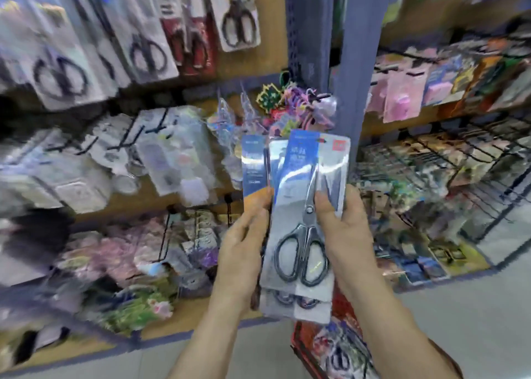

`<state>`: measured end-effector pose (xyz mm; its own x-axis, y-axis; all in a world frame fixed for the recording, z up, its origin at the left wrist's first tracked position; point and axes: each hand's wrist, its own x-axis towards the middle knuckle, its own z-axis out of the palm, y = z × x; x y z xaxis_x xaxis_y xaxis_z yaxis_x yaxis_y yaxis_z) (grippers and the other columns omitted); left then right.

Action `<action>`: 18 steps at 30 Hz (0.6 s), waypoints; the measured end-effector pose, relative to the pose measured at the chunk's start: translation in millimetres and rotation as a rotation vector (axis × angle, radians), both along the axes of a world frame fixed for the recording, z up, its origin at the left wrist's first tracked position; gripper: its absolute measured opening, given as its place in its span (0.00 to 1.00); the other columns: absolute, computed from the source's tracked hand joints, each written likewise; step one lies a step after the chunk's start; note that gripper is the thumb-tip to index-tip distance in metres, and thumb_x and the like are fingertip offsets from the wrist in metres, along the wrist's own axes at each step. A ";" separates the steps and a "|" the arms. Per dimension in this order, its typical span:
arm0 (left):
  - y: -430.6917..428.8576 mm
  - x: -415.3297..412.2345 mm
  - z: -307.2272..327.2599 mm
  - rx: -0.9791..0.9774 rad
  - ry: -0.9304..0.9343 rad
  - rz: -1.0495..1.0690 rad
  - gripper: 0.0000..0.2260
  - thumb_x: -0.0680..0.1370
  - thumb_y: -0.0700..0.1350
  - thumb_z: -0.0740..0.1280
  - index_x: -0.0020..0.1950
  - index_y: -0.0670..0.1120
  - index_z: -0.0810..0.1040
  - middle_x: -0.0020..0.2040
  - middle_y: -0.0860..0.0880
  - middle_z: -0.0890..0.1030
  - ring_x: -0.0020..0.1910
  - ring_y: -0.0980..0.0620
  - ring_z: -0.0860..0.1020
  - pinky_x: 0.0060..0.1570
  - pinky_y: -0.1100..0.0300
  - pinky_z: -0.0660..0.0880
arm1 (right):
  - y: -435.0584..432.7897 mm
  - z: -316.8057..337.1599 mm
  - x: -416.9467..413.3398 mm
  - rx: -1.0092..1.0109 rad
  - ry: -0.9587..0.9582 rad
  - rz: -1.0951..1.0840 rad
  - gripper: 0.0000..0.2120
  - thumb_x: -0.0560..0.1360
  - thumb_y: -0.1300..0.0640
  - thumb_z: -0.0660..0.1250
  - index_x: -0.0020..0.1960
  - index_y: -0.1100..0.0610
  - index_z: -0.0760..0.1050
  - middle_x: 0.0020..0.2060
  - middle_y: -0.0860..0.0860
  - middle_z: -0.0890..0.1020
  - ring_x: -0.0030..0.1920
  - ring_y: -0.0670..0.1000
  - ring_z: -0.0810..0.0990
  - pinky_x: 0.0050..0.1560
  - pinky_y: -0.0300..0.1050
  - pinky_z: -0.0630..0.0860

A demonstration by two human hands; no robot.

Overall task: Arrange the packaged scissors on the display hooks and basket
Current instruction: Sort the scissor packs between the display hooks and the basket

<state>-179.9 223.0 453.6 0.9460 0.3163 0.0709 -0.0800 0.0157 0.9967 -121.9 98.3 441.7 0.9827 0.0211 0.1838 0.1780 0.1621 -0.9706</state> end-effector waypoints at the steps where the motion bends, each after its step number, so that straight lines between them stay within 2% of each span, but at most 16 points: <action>1: 10.3 -4.8 2.0 0.016 -0.007 -0.003 0.13 0.79 0.44 0.68 0.63 0.55 0.78 0.52 0.62 0.84 0.53 0.64 0.80 0.54 0.65 0.76 | 18.9 4.3 -5.1 -0.011 -0.020 0.029 0.03 0.79 0.52 0.66 0.52 0.47 0.75 0.49 0.57 0.82 0.48 0.51 0.81 0.52 0.53 0.78; 3: 34.2 -15.0 3.1 0.014 0.004 0.029 0.18 0.75 0.41 0.74 0.63 0.53 0.78 0.50 0.59 0.85 0.49 0.61 0.82 0.48 0.66 0.78 | 53.0 6.4 -12.3 -0.026 -0.029 0.079 0.03 0.80 0.56 0.67 0.51 0.49 0.75 0.49 0.58 0.82 0.46 0.49 0.80 0.53 0.53 0.77; 5: 60.6 -26.9 4.4 -0.009 0.024 0.062 0.18 0.73 0.42 0.74 0.62 0.51 0.79 0.53 0.53 0.85 0.52 0.53 0.83 0.53 0.57 0.79 | 81.8 6.7 -18.0 -0.057 -0.004 0.128 0.04 0.79 0.51 0.67 0.52 0.46 0.75 0.49 0.54 0.82 0.51 0.51 0.80 0.57 0.56 0.77; 7: 85.8 -38.9 6.8 0.009 0.032 0.099 0.16 0.74 0.43 0.74 0.61 0.50 0.80 0.53 0.50 0.85 0.54 0.48 0.83 0.55 0.52 0.79 | 104.2 7.4 -22.5 -0.061 0.059 0.239 0.05 0.78 0.46 0.66 0.54 0.42 0.75 0.50 0.50 0.83 0.55 0.53 0.81 0.58 0.55 0.77; 9: 110.0 -46.6 8.6 0.011 0.047 0.152 0.11 0.77 0.43 0.72 0.58 0.49 0.81 0.51 0.49 0.86 0.52 0.46 0.83 0.53 0.49 0.80 | 123.3 14.5 -26.5 0.017 0.158 0.423 0.05 0.81 0.49 0.64 0.56 0.44 0.76 0.53 0.49 0.84 0.56 0.52 0.82 0.57 0.53 0.78; 11: 130.2 -50.5 10.8 -0.015 0.050 0.204 0.09 0.78 0.46 0.69 0.58 0.49 0.81 0.51 0.48 0.86 0.52 0.46 0.83 0.52 0.49 0.80 | 139.2 25.5 -30.5 0.040 0.198 0.535 0.09 0.82 0.51 0.61 0.59 0.49 0.77 0.56 0.53 0.84 0.57 0.55 0.82 0.58 0.55 0.78; 13: 147.6 -52.8 16.4 0.044 0.018 0.280 0.12 0.77 0.52 0.70 0.59 0.52 0.81 0.55 0.47 0.84 0.55 0.47 0.82 0.54 0.49 0.78 | 155.8 34.8 -35.8 0.051 0.168 0.530 0.10 0.83 0.53 0.60 0.56 0.54 0.78 0.52 0.53 0.85 0.52 0.54 0.83 0.56 0.54 0.78; 15: 165.5 -53.9 22.0 0.154 -0.029 0.373 0.20 0.72 0.60 0.72 0.61 0.56 0.80 0.58 0.45 0.79 0.55 0.47 0.80 0.56 0.47 0.78 | 172.9 40.8 -43.1 0.068 0.151 0.478 0.10 0.82 0.52 0.60 0.51 0.56 0.78 0.45 0.50 0.84 0.47 0.50 0.81 0.52 0.49 0.79; 17: 180.1 -54.9 30.8 0.176 -0.077 0.476 0.20 0.69 0.61 0.72 0.58 0.58 0.82 0.56 0.45 0.79 0.49 0.49 0.80 0.53 0.49 0.79 | 186.5 45.2 -50.4 0.098 0.142 0.431 0.12 0.80 0.47 0.61 0.46 0.50 0.80 0.43 0.48 0.84 0.46 0.48 0.81 0.51 0.48 0.80; 18: 187.8 -55.4 34.4 0.167 -0.097 0.509 0.16 0.70 0.58 0.73 0.55 0.56 0.83 0.53 0.45 0.81 0.45 0.49 0.80 0.50 0.49 0.79 | 193.0 48.0 -53.9 0.114 0.126 0.419 0.12 0.77 0.44 0.62 0.45 0.49 0.80 0.44 0.50 0.84 0.47 0.49 0.81 0.53 0.52 0.80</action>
<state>-235.3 410.8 488.0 0.6630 0.7095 0.2389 -0.1278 -0.2071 0.9699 -175.9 291.3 489.7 0.9087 0.4081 0.0875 -0.0439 0.3021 -0.9523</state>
